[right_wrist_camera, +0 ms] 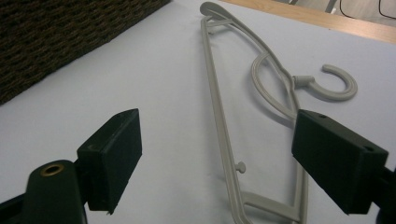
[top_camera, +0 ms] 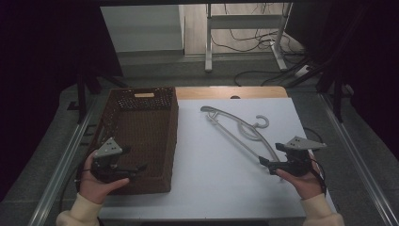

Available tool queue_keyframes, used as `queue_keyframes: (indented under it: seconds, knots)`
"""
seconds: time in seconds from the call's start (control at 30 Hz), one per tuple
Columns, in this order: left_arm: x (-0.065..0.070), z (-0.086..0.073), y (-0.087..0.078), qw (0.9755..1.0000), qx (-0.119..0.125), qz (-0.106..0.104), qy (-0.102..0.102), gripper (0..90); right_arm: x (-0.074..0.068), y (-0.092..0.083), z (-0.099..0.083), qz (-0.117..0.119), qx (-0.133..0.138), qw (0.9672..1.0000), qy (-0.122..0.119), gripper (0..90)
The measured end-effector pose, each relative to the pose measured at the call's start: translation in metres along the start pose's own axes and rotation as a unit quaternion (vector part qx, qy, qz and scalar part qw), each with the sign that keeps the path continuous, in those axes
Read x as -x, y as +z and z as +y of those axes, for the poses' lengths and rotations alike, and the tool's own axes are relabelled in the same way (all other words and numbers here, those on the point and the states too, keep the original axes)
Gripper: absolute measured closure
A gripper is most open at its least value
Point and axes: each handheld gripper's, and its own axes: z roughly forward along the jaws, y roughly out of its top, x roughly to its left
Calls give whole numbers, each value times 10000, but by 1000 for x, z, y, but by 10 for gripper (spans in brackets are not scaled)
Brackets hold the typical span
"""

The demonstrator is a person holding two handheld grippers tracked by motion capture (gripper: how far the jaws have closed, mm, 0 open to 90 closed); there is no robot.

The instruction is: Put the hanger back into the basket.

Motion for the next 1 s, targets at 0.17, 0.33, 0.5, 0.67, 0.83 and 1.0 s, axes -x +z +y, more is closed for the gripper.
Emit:
queue_keyframes:
  seconds: [0.17,0.33,0.5,0.67,0.83,1.0]
  knots:
    - [-1,4,-1,10000,31,22,1,140,1,5,0,60,-52,9999,-62,168]
    - [-2,3,-5,10000,64,52,-31,140,5,10,2,82,-98,9999,-49,169]
    - [-3,0,-8,10000,41,31,-58,137,0,13,6,61,-141,9998,-108,174]
    - [-1,0,-9,10000,37,21,-17,138,-4,12,8,-31,-179,9998,-123,180]
    - [-1,1,-7,10000,-37,20,-10,139,-2,12,6,-102,-260,9996,-86,188]
    - [-1,1,-6,10000,-63,43,-35,140,2,15,5,-61,-320,9994,-76,190]
